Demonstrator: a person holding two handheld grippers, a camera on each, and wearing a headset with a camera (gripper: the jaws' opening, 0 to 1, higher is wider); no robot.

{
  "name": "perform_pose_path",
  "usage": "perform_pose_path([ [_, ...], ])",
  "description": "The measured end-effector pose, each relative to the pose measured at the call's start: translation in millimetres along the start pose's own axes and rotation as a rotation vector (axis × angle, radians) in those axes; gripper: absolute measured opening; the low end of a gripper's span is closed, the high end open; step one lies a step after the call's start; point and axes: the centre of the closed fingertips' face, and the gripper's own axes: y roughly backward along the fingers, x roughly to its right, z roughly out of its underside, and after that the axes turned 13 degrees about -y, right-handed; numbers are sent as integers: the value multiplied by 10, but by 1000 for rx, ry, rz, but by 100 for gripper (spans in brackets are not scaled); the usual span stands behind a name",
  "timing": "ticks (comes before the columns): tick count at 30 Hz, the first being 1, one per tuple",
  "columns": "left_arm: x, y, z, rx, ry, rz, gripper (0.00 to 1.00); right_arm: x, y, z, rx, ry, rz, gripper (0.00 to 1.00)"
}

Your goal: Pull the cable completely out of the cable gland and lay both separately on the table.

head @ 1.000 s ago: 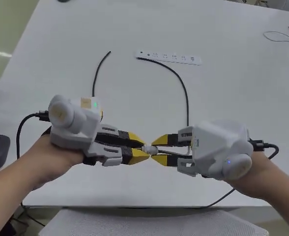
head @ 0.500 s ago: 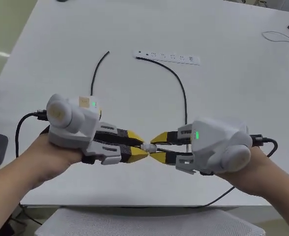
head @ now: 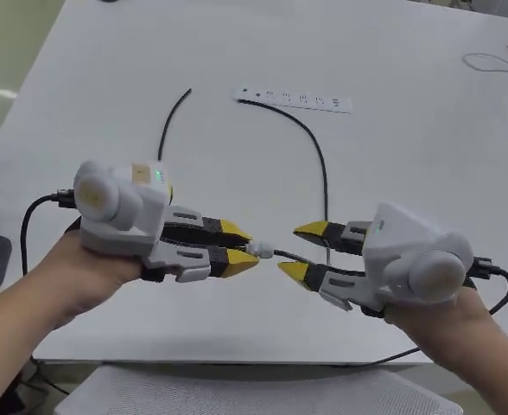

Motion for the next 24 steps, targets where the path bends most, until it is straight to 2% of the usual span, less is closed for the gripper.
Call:
perform_pose_path([
  [5,-18,-27,-11,-1,8,-9,15,-6,-45,20,-18,75,40,16],
  [9,-16,-79,-13,-9,10,-17,15,-26,-82,-19,-4,84,42,12],
  [11,-24,-105,-15,-12,14,-22,15,-24,-84,-45,2,124,52,9],
  [13,-33,-124,-19,-15,19,-28,15,-25,-89,-49,5,128,48,7],
  [15,-53,-144,-34,-14,18,-35,15,18,-88,-42,0,146,68,4],
  [24,-93,-228,-71,-31,17,-63,15,101,-39,-15,13,155,54,0],
])
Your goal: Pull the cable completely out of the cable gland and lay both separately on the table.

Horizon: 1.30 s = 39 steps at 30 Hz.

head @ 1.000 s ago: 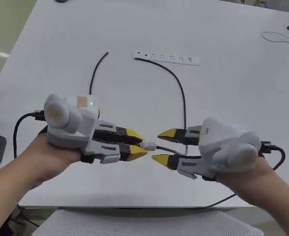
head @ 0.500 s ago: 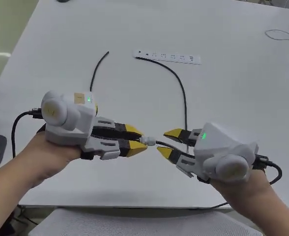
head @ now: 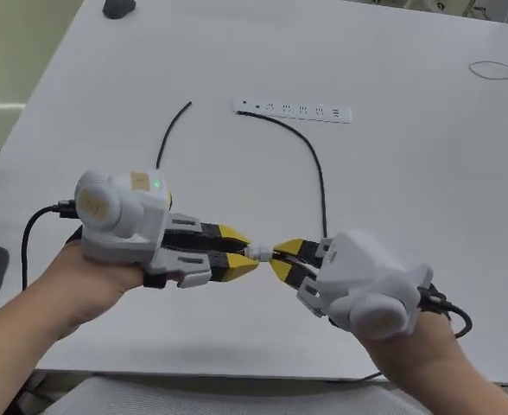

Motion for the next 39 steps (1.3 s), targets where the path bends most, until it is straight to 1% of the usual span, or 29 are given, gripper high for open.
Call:
perform_pose_path([
  [3,-1,-38,-8,-1,4,-7,15,20,9,24,2,8,-4,0],
  [5,2,-69,0,-7,6,-10,15,31,8,49,-3,0,-12,0],
  [7,-4,-81,2,-16,0,-8,15,36,8,66,-2,-22,-24,0],
  [12,-18,-111,-31,-27,-3,-14,15,83,18,77,4,-65,-29,0],
  [18,-15,-138,-48,-34,-4,-31,15,105,45,93,12,-90,-35,0],
  [21,-17,-160,-38,-35,2,-46,15,129,65,130,9,-106,-34,0],
  [27,-4,-184,-69,-33,12,-67,15,205,107,218,7,-151,-30,0],
  [32,-14,-183,-96,-25,33,-85,15,332,149,345,-6,-235,-8,0],
  [34,-8,-186,-104,-25,34,-91,15,362,154,394,-8,-278,-9,0],
  [37,-7,-188,-90,-25,44,-103,15,403,137,492,-25,-308,-2,0],
  [39,2,-188,-73,-23,52,-108,15,424,126,559,-38,-347,4,0],
])
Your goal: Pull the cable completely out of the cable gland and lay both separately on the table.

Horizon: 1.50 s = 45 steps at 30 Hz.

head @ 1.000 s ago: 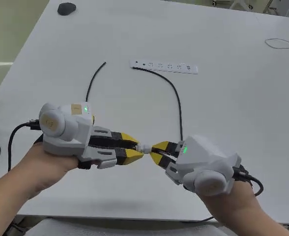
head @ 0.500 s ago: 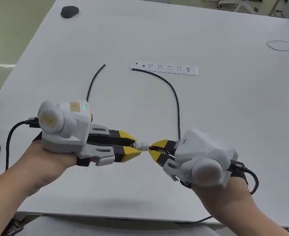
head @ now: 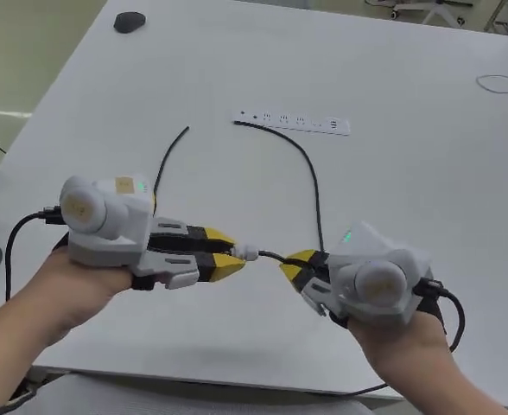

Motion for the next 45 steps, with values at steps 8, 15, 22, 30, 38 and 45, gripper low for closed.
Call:
perform_pose_path([
  [8,21,2,19,17,32,-6,15,162,-27,224,-41,-210,45,0],
  [15,16,-36,43,3,30,-3,15,188,-47,311,-63,-240,60,0],
  [22,-58,-11,37,-3,32,-14,15,152,-27,274,-46,-145,50,0],
  [30,-97,-12,-2,3,31,-26,15,174,20,207,-49,-70,68,1],
  [38,-97,-45,20,-7,35,-26,15,39,67,136,-59,-2,6,9],
  [45,-60,-69,75,-31,40,-23,15,-134,65,-81,-41,139,-4,14],
])
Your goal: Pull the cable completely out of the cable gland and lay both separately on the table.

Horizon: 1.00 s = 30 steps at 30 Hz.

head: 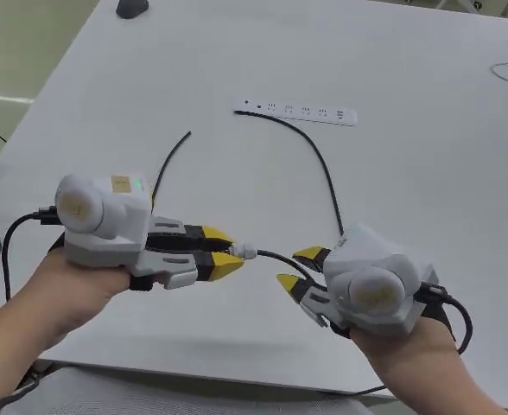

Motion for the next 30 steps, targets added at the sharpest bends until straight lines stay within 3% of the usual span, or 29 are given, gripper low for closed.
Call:
perform_pose_path([
  [4,16,0,11,-9,-5,2,15,-56,-44,-111,9,62,-6,13],
  [19,37,-55,24,-27,-17,11,15,-158,-151,-164,-6,161,-32,3],
  [30,31,-66,29,-29,-17,14,15,-141,-153,-145,-7,135,-42,1],
])
